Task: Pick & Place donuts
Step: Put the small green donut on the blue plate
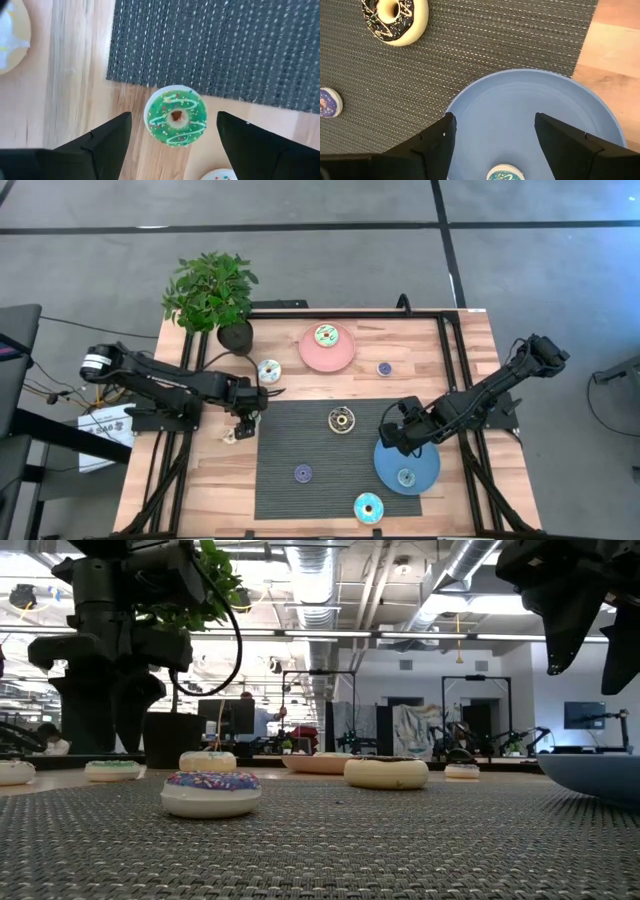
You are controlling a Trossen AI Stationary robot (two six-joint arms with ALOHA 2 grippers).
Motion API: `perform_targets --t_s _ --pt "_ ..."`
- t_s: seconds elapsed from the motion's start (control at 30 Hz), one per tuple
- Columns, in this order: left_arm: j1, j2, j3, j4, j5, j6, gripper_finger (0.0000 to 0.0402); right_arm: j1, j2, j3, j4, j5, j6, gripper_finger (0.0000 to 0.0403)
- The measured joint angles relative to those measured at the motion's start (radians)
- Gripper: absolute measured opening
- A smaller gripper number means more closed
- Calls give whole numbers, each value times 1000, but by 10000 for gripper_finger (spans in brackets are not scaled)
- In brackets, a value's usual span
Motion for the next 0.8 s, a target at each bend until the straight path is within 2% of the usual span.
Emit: perform_targets --t_s 0.33,0.8 --pt "-7 115 -17 34 -17 -46 287 0 0 0 -1 0 -7 260" --pt "-6 118 -17 62 -28 -62 275 0 0 0 -6 0 -10 260"
